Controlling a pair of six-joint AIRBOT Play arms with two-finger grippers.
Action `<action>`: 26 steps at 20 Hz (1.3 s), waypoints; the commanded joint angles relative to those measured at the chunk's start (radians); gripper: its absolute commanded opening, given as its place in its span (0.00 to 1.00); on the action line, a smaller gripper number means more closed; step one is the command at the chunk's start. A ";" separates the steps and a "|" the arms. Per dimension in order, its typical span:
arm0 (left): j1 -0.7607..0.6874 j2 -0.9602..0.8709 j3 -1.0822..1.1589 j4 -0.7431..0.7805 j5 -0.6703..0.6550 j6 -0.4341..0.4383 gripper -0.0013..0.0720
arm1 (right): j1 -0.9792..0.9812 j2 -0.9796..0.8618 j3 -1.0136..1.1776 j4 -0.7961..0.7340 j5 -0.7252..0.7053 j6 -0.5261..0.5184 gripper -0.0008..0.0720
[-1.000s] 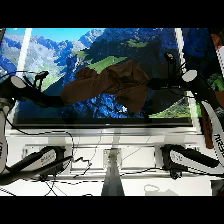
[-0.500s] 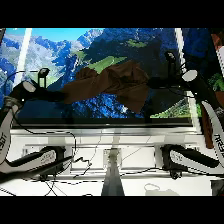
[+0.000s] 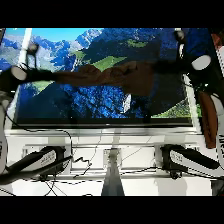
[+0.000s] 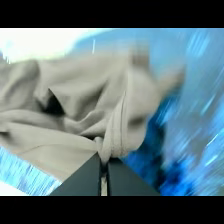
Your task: Fold the clothes and pants, and hang the long-sleeved shirts on hangers.
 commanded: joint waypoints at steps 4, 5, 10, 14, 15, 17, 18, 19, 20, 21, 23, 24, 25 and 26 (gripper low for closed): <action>0.010 0.279 0.144 0.019 0.279 -0.019 0.04 | 0.000 0.155 0.216 -0.321 0.006 0.128 0.03; 0.010 0.320 0.144 0.018 0.301 -0.019 0.04 | 0.000 0.193 0.229 -0.319 0.005 0.128 0.03; 0.010 0.502 0.143 0.019 0.316 -0.019 0.04 | 0.000 0.436 0.258 -0.306 0.006 0.128 0.03; 0.010 0.586 0.143 0.018 0.314 -0.020 0.04 | 0.000 0.599 0.258 -0.257 0.141 0.128 0.03; 0.010 0.590 0.142 0.018 0.301 -0.022 0.04 | 0.000 0.619 0.257 -0.258 0.214 0.129 0.03; 0.015 0.564 0.121 0.019 0.189 -0.118 0.03 | 0.000 0.628 0.238 -0.276 0.352 0.201 0.03; 0.017 0.537 0.098 0.019 0.109 -0.154 0.03 | 0.000 0.623 0.211 -0.294 0.392 0.252 0.03; 0.017 0.501 0.068 0.018 0.038 -0.163 0.03 | 0.000 0.615 0.167 -0.303 0.416 0.272 0.03; 0.015 0.454 0.034 0.012 -0.018 -0.163 0.03 | 0.000 0.606 0.111 -0.305 0.417 0.279 0.03; 0.012 0.398 0.003 -0.016 -0.045 -0.163 0.04 | 0.000 0.595 0.043 -0.303 0.407 0.293 0.03; 0.010 0.273 -0.021 -0.103 -0.043 -0.162 0.04 | 0.000 0.565 -0.108 -0.291 0.348 0.339 0.03; 0.010 0.212 -0.021 -0.143 -0.009 -0.162 0.04 | 0.000 0.547 -0.182 -0.285 0.303 0.359 0.03; 0.009 0.154 -0.021 -0.188 0.045 -0.162 0.03 | 0.000 0.528 -0.255 -0.282 0.251 0.381 0.03; 0.008 0.106 -0.021 -0.226 0.094 -0.162 0.04 | 0.000 0.507 -0.318 -0.282 0.200 0.397 0.03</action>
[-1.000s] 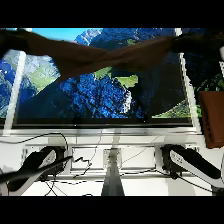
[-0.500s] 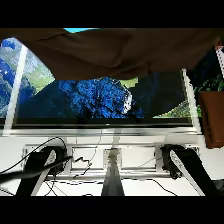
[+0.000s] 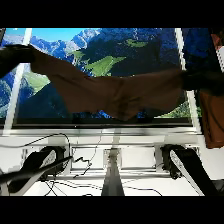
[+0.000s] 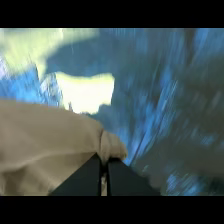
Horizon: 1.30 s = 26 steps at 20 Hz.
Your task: Fold the clothes and pants, and hang the long-sleeved shirts on hangers.
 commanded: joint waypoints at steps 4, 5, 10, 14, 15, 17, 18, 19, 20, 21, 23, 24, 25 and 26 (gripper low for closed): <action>0.008 -0.267 -0.018 -0.147 0.001 -0.014 0.97 | 0.000 -0.131 -0.287 0.019 -0.193 0.081 0.03; 0.021 -0.282 -0.018 -0.111 -0.079 -0.014 0.97 | 0.000 -0.151 -0.287 0.023 -0.192 0.081 0.03; 0.116 -0.347 -0.027 -0.027 -0.477 -0.005 0.81 | 0.000 -0.167 -0.287 0.031 -0.204 0.080 0.03; 0.112 -0.459 -0.114 -0.205 -0.530 0.007 0.81 | 0.000 -0.167 -0.287 0.033 -0.241 0.080 0.03; 0.112 -0.492 -0.133 -0.268 -0.517 0.026 0.81 | 0.000 -0.167 -0.287 0.033 -0.250 0.080 0.03; 0.107 -0.554 -0.140 -0.345 -0.525 0.092 0.67 | 0.000 -0.167 -0.287 0.033 -0.254 0.080 0.03; 0.096 -0.580 -0.140 -0.358 -0.523 0.113 0.66 | 0.000 -0.167 -0.287 0.032 -0.254 0.080 0.03; 0.082 -0.602 -0.140 -0.364 -0.520 0.124 0.66 | 0.000 -0.167 -0.287 0.032 -0.257 0.080 0.03; 0.064 -0.623 -0.140 -0.363 -0.515 0.142 0.66 | 0.000 -0.167 -0.287 0.033 -0.266 0.080 0.03; 0.045 -0.643 -0.140 -0.363 -0.511 0.150 0.66 | 0.000 -0.167 -0.287 0.034 -0.279 0.080 0.03; 0.012 -0.674 -0.140 -0.363 -0.504 0.156 0.66 | 0.000 -0.167 -0.286 0.038 -0.303 0.080 0.03; 0.000 -0.684 -0.140 -0.363 -0.500 0.156 0.66 | 0.000 -0.167 -0.286 0.042 -0.309 0.080 0.03; -0.006 -0.689 -0.140 -0.363 -0.494 0.159 0.65 | 0.000 -0.167 -0.286 0.050 -0.315 0.080 0.03; -0.006 -0.690 -0.137 -0.363 -0.491 0.170 0.47 | 0.000 -0.167 -0.285 0.056 -0.321 0.080 0.03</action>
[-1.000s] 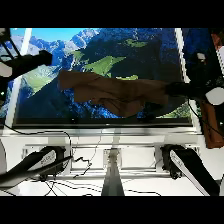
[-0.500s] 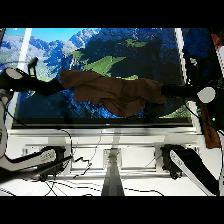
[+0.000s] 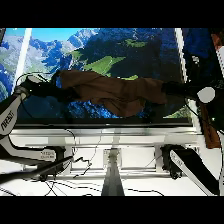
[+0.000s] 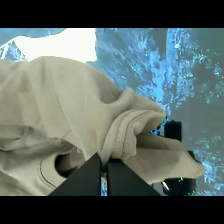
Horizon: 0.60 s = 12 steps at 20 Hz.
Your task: Fold the clothes and pants, and hang the long-sleeved shirts on hangers.
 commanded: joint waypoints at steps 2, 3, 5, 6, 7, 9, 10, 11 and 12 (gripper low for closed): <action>-0.009 -0.023 0.020 0.003 0.021 0.029 0.08 | 0.000 0.000 0.016 0.013 -0.040 0.000 0.03; 0.001 -0.012 0.037 0.000 0.015 0.035 0.04 | 0.000 0.001 0.030 0.013 -0.055 -0.001 0.03; 0.027 0.041 0.098 -0.002 -0.010 0.048 0.04 | 0.000 0.001 0.080 0.006 -0.063 -0.003 0.03; 0.043 0.088 0.140 -0.014 -0.018 0.065 0.04 | 0.000 0.001 0.119 -0.010 -0.067 -0.005 0.03; 0.060 0.146 0.184 -0.037 -0.015 0.077 0.04 | 0.000 0.001 0.162 -0.029 -0.074 -0.005 0.03; 0.097 0.273 0.279 -0.108 0.015 0.077 0.04 | 0.000 0.001 0.256 -0.065 -0.081 -0.006 0.03; 0.117 0.338 0.324 -0.145 0.041 0.077 0.04 | 0.000 0.001 0.311 -0.069 -0.080 -0.015 0.03; 0.138 0.410 0.369 -0.181 0.079 0.077 0.04 | 0.000 0.003 0.365 -0.069 -0.080 -0.030 0.03; 0.158 0.478 0.403 -0.202 0.127 0.077 0.04 | 0.000 0.007 0.424 -0.069 -0.081 -0.051 0.03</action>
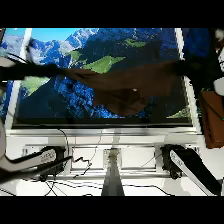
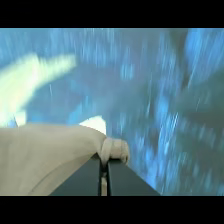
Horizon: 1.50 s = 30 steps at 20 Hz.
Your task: Fold the clothes and pants, and hang the long-sleeved shirts on hangers.
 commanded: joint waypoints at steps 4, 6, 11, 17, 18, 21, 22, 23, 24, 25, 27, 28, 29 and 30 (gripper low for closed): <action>0.134 0.482 0.145 -0.099 0.439 0.008 0.04 | 0.000 0.055 0.359 -0.023 -0.009 -0.072 0.03; 0.166 0.608 0.145 -0.097 0.576 0.009 0.04 | 0.000 0.103 0.444 -0.021 -0.008 -0.072 0.03; 0.202 0.840 0.145 0.056 0.746 0.008 0.04 | 0.000 0.292 0.548 0.035 -0.004 -0.072 0.03; 0.202 0.845 0.143 0.117 0.627 -0.063 0.04 | 0.000 0.361 0.547 0.038 -0.010 -0.071 0.03; 0.202 0.815 0.143 0.116 0.564 -0.086 0.04 | 0.000 0.334 0.547 0.038 -0.002 -0.071 0.03; 0.201 0.689 0.142 0.113 0.285 -0.099 0.04 | 0.000 0.201 0.547 0.039 0.103 -0.070 0.03; 0.201 0.627 0.142 0.111 0.183 -0.099 0.04 | 0.000 0.134 0.545 0.039 0.166 -0.070 0.03; 0.200 0.562 0.142 0.106 0.100 -0.098 0.04 | 0.000 0.061 0.540 0.039 0.235 -0.069 0.03; 0.193 0.485 0.142 0.105 0.035 -0.098 0.04 | 0.000 -0.013 0.534 0.037 0.299 -0.069 0.03; 0.176 0.408 0.142 0.106 0.002 -0.098 0.04 | 0.000 -0.096 0.526 0.031 0.360 -0.069 0.03; 0.119 0.227 0.142 0.106 -0.007 -0.097 0.04 | 0.000 -0.256 0.499 0.031 0.409 -0.069 0.03; 0.080 0.128 0.142 0.106 0.008 -0.080 0.04 | 0.000 -0.331 0.485 0.031 0.402 -0.069 0.03; 0.049 0.036 0.142 0.106 0.033 -0.052 0.04 | 0.000 -0.412 0.475 0.031 0.381 -0.069 0.03; 0.019 -0.058 0.142 0.105 0.074 -0.044 0.04 | 0.000 -0.491 0.474 0.031 0.354 -0.069 0.03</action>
